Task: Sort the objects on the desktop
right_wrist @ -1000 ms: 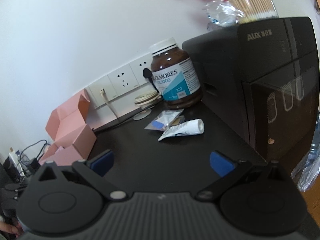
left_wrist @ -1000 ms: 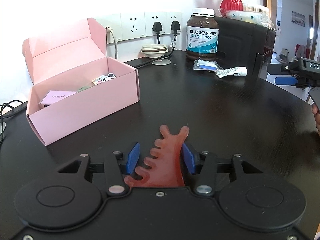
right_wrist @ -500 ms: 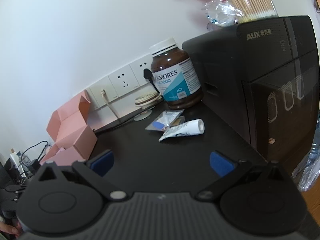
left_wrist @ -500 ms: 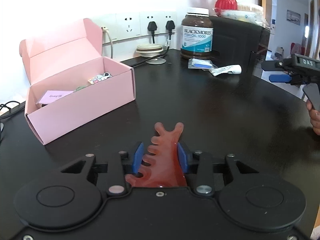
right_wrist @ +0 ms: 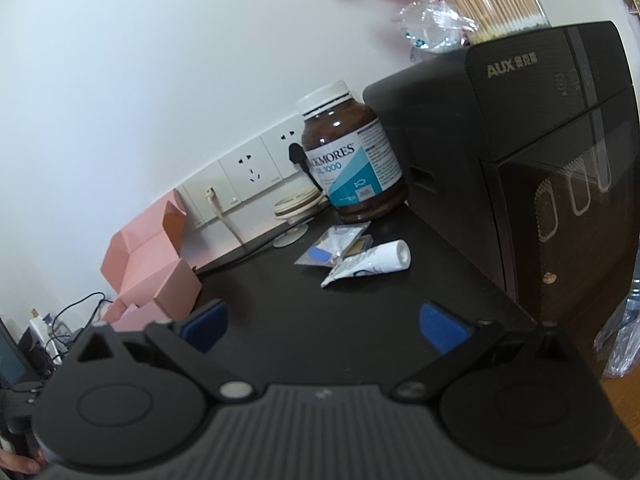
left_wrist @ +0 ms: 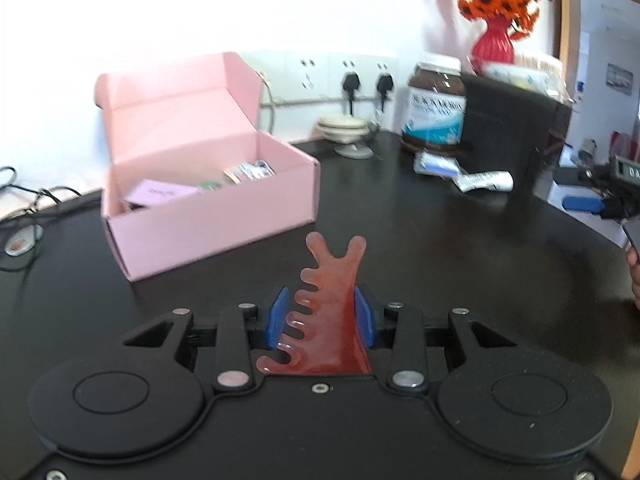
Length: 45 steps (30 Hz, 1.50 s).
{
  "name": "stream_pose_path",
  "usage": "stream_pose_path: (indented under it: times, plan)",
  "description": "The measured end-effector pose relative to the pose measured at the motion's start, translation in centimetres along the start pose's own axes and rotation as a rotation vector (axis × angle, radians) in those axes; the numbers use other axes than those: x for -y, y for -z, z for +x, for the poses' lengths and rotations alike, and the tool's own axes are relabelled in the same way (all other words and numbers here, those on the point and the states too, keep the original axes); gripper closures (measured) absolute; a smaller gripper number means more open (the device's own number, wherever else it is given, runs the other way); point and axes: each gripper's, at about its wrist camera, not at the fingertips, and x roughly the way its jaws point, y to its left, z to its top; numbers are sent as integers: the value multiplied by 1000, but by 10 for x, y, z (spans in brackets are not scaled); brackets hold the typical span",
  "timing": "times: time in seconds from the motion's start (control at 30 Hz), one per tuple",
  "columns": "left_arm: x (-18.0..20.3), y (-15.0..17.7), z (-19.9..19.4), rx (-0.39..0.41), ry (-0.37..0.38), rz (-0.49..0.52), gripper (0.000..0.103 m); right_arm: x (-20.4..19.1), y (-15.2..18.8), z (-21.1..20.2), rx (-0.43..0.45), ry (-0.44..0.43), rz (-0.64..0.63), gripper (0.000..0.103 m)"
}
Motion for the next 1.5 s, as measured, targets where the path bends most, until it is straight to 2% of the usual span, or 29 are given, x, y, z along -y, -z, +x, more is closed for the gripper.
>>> stream_pose_path:
  times: [0.2, 0.4, 0.67, 0.87, 1.17, 1.23, 1.5]
  plan:
    - [-7, -4, -8, 80, -53, -13, 71, 1, 0, 0, -1, -5, 6, 1]
    - [-15, -2, 3, 36, -62, -36, 71, 2, 0, 0, -5, -7, 10, 1]
    - [-13, -4, 7, 22, -70, 4, 71, 4, 0, 0, -5, -15, 23, 1]
    - [-16, -19, -4, 97, -99, 4, 71, 6, -1, 1, -5, -23, 33, 1]
    - [-21, -63, -8, 235, -165, 14, 72, 6, 0, -1, 4, -35, 32, 1]
    - [-22, -70, -8, 260, -170, 10, 78, 7, 0, -1, 4, -40, 35, 1]
    - [-23, -57, -3, 193, -124, 3, 78, 9, 0, 0, -2, -51, 43, 1]
